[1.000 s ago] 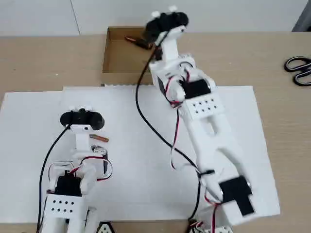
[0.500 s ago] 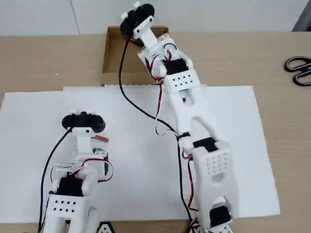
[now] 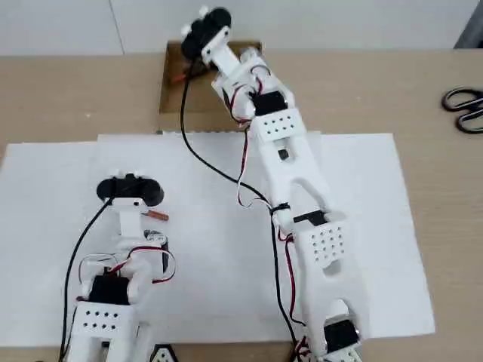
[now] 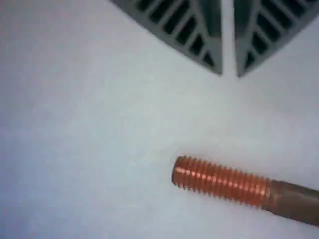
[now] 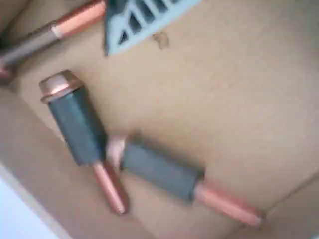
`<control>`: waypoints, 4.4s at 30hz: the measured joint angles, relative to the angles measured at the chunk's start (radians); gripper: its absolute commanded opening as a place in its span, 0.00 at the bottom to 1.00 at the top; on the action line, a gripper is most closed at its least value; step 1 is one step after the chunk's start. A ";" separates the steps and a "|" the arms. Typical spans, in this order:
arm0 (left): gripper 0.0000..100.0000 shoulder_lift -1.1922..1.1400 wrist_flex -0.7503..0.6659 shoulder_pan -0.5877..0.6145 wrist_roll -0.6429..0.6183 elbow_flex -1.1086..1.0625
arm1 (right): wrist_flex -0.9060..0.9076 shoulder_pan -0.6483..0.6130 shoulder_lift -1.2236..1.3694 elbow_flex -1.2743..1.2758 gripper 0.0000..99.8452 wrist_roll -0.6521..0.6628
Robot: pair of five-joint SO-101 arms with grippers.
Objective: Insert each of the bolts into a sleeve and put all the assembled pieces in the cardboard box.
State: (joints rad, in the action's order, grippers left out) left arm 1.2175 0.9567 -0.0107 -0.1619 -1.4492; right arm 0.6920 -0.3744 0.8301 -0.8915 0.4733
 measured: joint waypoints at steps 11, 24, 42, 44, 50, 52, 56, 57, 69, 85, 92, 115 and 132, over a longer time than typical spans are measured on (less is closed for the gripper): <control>0.01 0.000 0.000 0.000 0.000 0.000 | 0.428 0.000 -0.245 -0.002 0.00 -0.140; 0.01 0.000 0.000 0.000 0.000 0.000 | 0.950 0.002 -0.354 -0.008 0.00 -0.732; 0.01 0.000 0.000 0.000 0.000 0.000 | 0.970 0.100 -0.193 -0.008 0.00 -1.071; 0.01 0.000 -0.003 0.000 0.000 0.000 | 0.970 0.103 -0.160 -0.009 0.00 -1.071; 0.01 0.000 -0.003 0.000 0.000 0.000 | 0.970 0.103 -0.091 -0.009 0.13 -1.109; 0.01 0.000 -0.003 0.000 0.000 0.000 | 0.970 0.103 -0.080 -0.009 0.19 -1.109; 0.01 0.000 -0.003 0.000 0.000 0.000 | 0.970 0.103 -0.077 -0.009 0.21 -1.109; 0.01 0.000 -0.003 0.000 0.000 0.000 | 0.970 0.103 -0.075 -0.009 0.21 -1.109; 0.01 0.000 -0.003 0.000 0.000 0.000 | 0.970 0.103 -0.005 -0.011 0.21 -1.109; 0.01 0.000 -0.003 0.000 0.000 0.000 | 0.913 0.101 -0.002 -0.123 0.14 -1.100; 0.01 0.000 -0.003 0.000 0.000 0.000 | 0.905 0.072 0.035 -0.137 0.10 -1.080; 0.01 0.000 -0.003 0.000 0.000 0.000 | 0.945 0.077 0.060 -0.146 0.17 -1.079; 0.01 0.000 -0.003 0.000 0.000 0.000 | 0.945 0.121 0.126 -0.155 0.17 -1.099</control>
State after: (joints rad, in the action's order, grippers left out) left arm 1.2175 0.9536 -0.0107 -0.1619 -1.4492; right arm 1.6372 -0.2532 0.9559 -1.0464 -0.6252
